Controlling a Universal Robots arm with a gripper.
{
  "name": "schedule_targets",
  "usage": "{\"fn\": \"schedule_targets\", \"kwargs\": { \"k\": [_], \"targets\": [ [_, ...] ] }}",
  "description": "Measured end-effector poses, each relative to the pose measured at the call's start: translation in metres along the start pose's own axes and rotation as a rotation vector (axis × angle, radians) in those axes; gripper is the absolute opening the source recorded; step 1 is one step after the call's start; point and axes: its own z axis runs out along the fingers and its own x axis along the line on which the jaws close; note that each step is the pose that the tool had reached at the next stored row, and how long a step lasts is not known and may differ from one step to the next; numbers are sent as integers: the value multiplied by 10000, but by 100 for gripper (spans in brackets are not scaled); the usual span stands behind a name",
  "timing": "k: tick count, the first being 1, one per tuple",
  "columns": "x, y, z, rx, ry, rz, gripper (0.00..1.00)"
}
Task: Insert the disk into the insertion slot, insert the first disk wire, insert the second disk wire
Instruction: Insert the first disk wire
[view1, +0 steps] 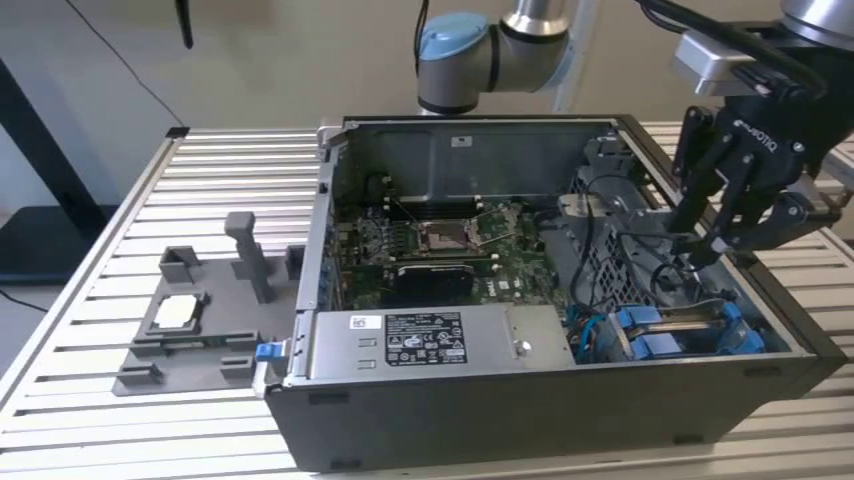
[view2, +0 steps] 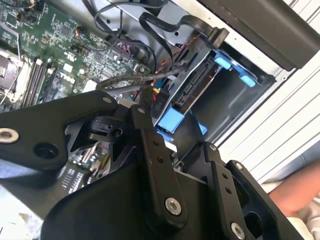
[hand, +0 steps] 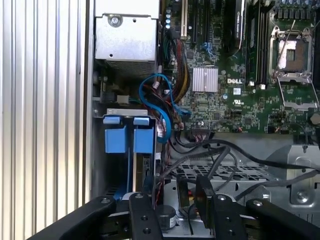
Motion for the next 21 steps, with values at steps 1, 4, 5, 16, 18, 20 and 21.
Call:
{"fn": "schedule_targets", "kwargs": {
  "k": [1,4,5,16,18,20,21],
  "targets": [
    [0,-5,0,0,1,-28,47],
    [-1,-14,15,22,16,-354,47],
    [-7,-14,24,63,21,-485,47],
    [-52,-9,40,125,27,-562,37],
    [-52,-9,40,125,27,-561,35],
    [-52,-9,40,125,27,-561,28],
    [-52,-9,40,125,27,-561,28]
  ]
}}
